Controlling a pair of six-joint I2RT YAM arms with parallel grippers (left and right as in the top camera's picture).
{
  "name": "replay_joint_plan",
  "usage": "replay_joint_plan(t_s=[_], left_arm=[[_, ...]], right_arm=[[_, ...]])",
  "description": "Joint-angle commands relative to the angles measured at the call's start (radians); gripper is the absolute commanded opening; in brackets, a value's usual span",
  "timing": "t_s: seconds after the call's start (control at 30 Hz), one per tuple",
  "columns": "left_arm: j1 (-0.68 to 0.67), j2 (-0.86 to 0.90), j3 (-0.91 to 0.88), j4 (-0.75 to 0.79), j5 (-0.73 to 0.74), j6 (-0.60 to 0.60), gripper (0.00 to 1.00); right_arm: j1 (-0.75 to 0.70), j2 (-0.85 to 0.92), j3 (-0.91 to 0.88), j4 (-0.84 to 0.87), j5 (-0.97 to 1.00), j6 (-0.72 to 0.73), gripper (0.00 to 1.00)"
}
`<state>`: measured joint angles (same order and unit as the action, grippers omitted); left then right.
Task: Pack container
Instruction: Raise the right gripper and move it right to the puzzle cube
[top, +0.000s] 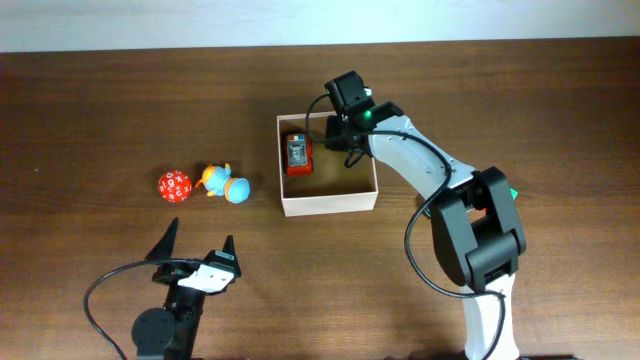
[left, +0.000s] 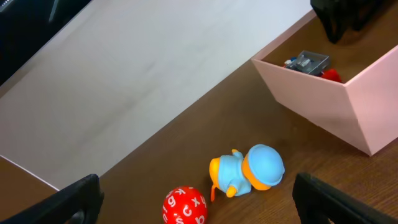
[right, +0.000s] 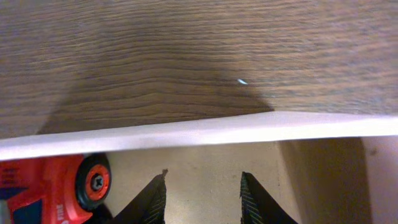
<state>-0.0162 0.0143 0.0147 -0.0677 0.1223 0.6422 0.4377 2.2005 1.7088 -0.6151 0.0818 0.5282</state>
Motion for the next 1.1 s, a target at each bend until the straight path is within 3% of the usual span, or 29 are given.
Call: replay_joint_plan(t_s=[0.0,0.17,0.53,0.77,1.07], left_arm=[[0.006,-0.009,-0.006,-0.002,-0.008,-0.006,0.99],[0.006,-0.009,-0.006,-0.002,-0.008,-0.006,0.99],[0.006,-0.009,-0.006,-0.002,-0.008,-0.006,0.99],[0.006,-0.009,-0.006,-0.002,-0.008,-0.006,0.99],[0.006,-0.009,-0.006,-0.002,-0.008,-0.006,0.99]], right_arm=[[-0.015,0.016,-0.006,-0.003,0.036,0.031,0.34],[-0.015,0.016,-0.006,-0.021,0.069,0.095,0.33],[-0.014,0.011,0.023,-0.037,0.03,0.069,0.34],[-0.012,-0.062,0.146,-0.155,-0.024,0.025,0.49],[-0.033,-0.194,0.357,-0.456,0.05,-0.053,0.66]])
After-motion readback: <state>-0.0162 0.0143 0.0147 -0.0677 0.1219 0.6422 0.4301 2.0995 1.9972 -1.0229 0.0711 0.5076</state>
